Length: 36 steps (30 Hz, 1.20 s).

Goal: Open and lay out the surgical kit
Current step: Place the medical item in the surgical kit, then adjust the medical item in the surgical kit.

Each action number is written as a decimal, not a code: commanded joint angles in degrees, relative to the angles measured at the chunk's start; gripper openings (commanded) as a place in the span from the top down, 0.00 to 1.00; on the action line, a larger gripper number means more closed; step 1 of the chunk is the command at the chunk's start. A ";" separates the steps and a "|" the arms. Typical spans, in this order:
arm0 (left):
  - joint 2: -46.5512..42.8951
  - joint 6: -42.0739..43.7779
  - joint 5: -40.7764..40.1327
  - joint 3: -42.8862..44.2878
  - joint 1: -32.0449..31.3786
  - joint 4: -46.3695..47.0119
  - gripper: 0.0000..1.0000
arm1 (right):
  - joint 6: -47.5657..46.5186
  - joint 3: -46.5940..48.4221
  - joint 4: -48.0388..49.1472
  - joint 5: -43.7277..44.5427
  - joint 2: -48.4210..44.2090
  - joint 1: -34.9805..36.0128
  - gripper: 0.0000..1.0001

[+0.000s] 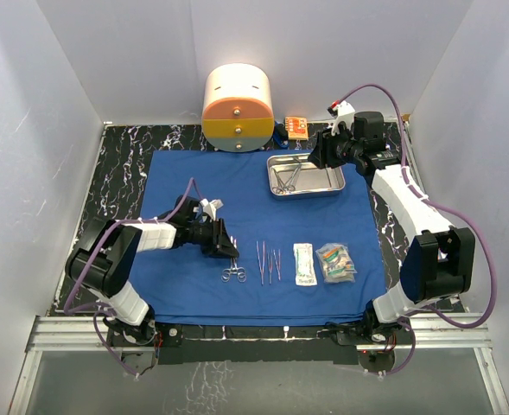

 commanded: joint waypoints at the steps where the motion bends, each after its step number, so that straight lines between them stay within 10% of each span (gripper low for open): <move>1: 0.09 2.94 -0.54 2.39 -0.36 -4.33 0.75 | 0.18 -0.82 3.31 -0.65 -2.71 -0.41 0.60; 36: -3.16 8.75 -5.40 8.14 -1.60 -16.32 0.69 | 0.57 -1.86 3.80 -1.02 -3.74 -0.65 0.60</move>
